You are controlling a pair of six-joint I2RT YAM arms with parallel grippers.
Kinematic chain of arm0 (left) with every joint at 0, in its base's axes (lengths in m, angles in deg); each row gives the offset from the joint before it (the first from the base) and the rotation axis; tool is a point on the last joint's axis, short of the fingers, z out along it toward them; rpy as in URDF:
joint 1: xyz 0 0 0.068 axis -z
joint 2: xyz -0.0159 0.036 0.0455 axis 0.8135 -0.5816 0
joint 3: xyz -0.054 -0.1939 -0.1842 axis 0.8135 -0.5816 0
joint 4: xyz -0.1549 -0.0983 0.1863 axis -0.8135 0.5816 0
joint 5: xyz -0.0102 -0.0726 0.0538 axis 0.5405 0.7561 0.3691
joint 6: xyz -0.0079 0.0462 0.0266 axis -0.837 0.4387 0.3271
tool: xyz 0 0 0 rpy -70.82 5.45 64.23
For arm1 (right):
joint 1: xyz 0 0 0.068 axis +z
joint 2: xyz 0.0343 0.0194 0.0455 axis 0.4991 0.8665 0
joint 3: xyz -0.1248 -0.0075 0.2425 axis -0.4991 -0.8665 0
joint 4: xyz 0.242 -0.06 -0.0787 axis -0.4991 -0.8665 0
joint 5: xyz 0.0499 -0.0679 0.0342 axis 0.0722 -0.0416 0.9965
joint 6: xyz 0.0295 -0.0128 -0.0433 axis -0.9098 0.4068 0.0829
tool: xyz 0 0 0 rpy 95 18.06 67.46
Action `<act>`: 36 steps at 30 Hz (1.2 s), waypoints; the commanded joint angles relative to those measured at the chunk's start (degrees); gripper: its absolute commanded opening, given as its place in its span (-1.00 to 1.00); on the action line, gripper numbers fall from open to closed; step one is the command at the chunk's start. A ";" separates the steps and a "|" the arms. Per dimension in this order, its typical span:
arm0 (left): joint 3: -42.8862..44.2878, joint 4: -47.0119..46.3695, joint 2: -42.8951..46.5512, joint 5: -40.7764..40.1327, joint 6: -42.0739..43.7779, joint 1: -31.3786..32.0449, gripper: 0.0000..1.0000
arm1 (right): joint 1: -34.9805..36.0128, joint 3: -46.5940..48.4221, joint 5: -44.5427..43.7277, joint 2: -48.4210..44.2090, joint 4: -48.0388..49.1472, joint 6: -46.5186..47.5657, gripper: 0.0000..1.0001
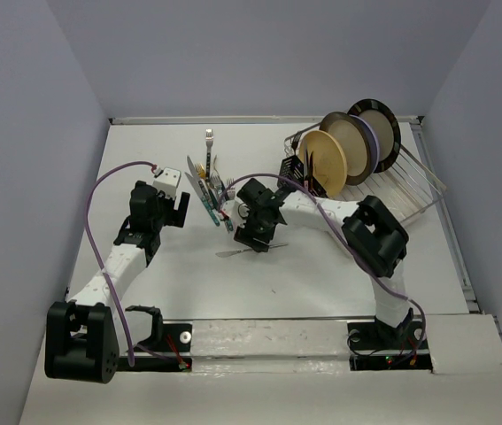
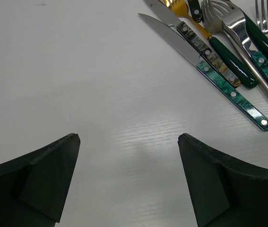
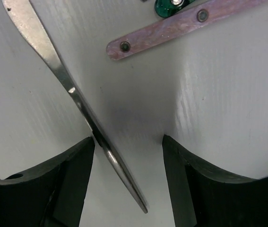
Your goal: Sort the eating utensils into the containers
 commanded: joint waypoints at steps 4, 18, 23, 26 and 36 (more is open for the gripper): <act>0.00 -2.38 0.34 0.07 0.65 -0.26 0.98 | 3.97 -1.94 -3.84 1.21 -1.32 -1.49 0.27; -0.27 -2.73 0.78 0.07 0.91 -0.26 0.98 | 5.56 -3.69 -15.27 4.21 1.39 -6.85 -1.00; -0.18 -2.64 0.60 -0.10 0.92 -0.17 0.98 | 5.56 -8.79 -15.71 -1.49 10.61 -8.79 -1.00; -0.35 -2.73 1.04 -0.19 0.91 -0.26 0.98 | 5.56 -13.01 -13.25 -7.91 16.94 -9.93 -1.00; -0.62 -2.82 1.39 -0.37 1.00 -0.26 0.98 | 5.56 -20.57 -9.29 -21.89 31.80 -15.11 -1.00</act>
